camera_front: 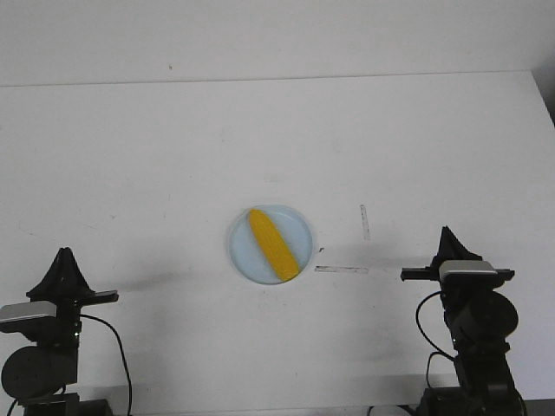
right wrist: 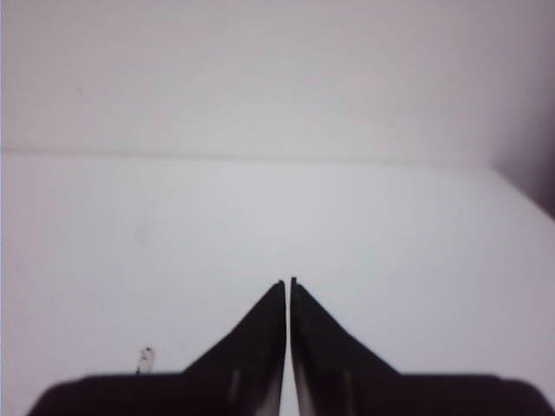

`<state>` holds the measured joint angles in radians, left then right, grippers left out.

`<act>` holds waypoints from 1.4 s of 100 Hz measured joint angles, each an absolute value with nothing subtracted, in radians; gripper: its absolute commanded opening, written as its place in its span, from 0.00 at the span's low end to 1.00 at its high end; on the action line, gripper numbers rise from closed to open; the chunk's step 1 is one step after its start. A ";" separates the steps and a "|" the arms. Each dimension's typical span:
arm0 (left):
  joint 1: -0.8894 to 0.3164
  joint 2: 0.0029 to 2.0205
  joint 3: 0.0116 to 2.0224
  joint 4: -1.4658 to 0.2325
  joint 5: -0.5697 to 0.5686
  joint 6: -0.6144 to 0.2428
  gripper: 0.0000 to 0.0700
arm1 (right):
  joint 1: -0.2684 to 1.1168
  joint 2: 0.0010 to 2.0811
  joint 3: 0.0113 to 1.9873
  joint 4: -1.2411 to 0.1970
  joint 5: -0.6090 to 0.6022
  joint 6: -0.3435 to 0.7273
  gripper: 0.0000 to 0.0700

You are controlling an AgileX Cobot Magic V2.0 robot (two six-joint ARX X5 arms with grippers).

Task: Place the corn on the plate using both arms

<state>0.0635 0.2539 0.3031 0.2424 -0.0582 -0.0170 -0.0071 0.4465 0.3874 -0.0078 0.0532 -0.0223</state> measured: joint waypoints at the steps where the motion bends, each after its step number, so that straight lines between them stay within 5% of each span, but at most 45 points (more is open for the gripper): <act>1: 0.064 0.254 0.303 0.243 -0.058 -0.017 0.00 | -0.007 0.436 0.387 -0.014 0.053 -0.022 0.01; 42: 0.063 0.254 0.303 0.242 -0.058 -0.017 0.00 | -0.007 0.183 0.388 -0.038 0.054 -0.022 0.01; 140: 0.046 0.233 0.278 0.270 -0.063 -0.017 0.00 | -0.007 0.176 0.388 -0.039 0.053 -0.022 0.01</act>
